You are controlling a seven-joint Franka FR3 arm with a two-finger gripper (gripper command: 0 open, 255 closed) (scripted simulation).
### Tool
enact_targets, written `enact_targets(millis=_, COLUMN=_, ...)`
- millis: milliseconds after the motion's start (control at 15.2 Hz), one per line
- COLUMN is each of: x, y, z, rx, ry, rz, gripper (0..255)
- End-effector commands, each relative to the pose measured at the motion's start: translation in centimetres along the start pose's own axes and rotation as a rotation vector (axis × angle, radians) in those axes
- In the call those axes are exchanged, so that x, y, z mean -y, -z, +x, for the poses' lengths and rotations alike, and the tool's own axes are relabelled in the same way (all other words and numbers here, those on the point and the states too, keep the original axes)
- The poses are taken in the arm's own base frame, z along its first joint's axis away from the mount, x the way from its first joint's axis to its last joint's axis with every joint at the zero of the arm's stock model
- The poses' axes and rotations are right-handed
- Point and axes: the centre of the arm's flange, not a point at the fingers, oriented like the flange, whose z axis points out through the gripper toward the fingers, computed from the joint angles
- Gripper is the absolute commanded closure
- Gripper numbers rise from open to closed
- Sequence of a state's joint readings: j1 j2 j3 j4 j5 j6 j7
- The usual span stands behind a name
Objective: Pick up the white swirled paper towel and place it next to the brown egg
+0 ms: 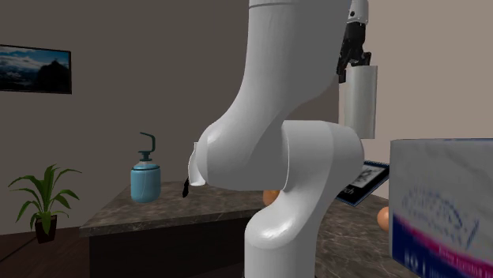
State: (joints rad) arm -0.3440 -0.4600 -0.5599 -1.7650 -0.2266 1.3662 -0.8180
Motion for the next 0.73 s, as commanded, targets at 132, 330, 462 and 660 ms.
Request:
enact_targets(millis=132, x=-3.3, y=-0.3, z=-4.4, rx=0.000, ry=0.001, rz=0.000, gripper=255)
enact_targets(millis=330, x=-5.7, y=-0.2, z=-7.5, rx=0.000, ry=0.001, rz=0.000, gripper=255)
enact_targets(millis=462, x=-7.3, y=-0.2, z=-9.6, rx=0.000, ry=0.001, rz=0.000, gripper=255)
enact_targets(millis=660, x=-9.7, y=-0.1, z=-12.8, rx=0.000, ry=0.001, rz=0.000, gripper=255)
